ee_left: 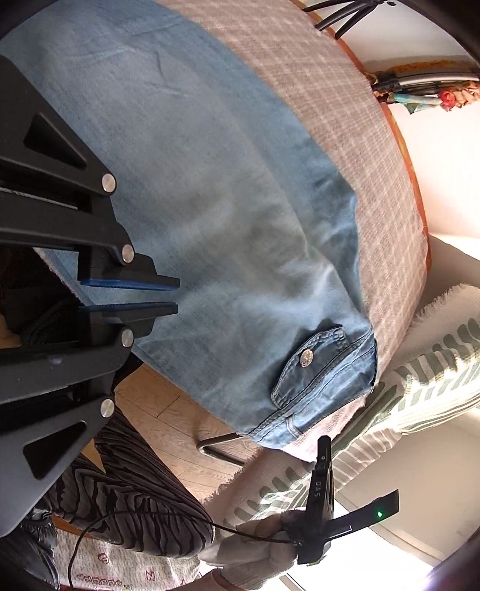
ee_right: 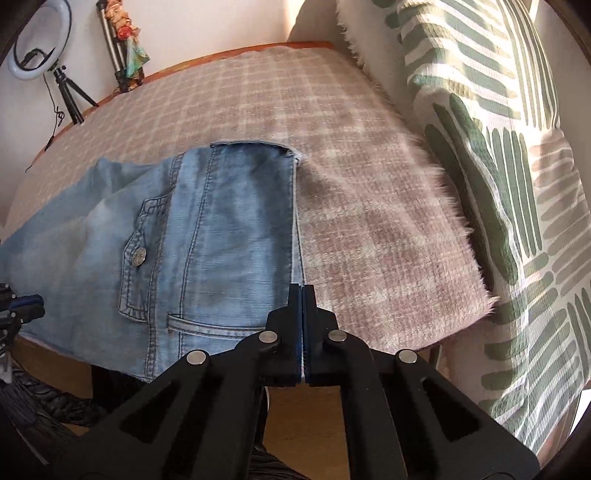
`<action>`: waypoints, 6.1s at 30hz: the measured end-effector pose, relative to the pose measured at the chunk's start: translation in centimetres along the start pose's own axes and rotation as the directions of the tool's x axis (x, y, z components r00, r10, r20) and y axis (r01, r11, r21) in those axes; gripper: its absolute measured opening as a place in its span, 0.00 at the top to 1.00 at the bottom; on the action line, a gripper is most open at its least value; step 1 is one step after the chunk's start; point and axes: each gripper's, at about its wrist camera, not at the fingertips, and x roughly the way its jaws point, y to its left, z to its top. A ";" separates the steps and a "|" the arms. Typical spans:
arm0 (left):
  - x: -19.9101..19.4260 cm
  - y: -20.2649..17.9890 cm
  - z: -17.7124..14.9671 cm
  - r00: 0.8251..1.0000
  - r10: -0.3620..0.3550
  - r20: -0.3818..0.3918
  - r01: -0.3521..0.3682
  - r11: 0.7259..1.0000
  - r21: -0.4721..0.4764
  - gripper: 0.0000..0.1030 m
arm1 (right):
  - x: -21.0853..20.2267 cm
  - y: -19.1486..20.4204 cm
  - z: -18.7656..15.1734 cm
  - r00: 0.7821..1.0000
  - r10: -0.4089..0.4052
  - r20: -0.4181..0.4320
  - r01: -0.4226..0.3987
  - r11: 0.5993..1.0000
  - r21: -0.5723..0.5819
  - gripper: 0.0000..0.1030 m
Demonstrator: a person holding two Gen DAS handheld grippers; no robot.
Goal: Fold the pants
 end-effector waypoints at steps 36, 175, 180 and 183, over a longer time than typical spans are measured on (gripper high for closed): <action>3.4 1.4 -2.3 0.992 -0.124 -0.036 0.121 0.989 -0.088 0.97 | 10.3 22.0 18.8 0.948 0.318 -0.029 -0.308 0.885 -0.350 0.96; -25.2 34.0 -40.1 0.596 0.759 0.263 -0.084 0.384 -0.919 0.86 | 2.8 87.1 0.3 0.743 0.458 -0.489 -0.669 0.466 -0.579 0.24; -24.9 33.7 -38.8 0.611 0.741 0.280 -0.130 0.442 -0.887 0.86 | 4.2 91.3 0.1 0.732 0.435 -0.524 -0.681 0.465 -0.566 0.24; -24.7 33.5 -38.0 0.619 0.732 0.286 -0.148 0.467 -0.872 0.86 | 4.4 93.1 -0.4 0.727 0.422 -0.541 -0.687 0.448 -0.572 0.24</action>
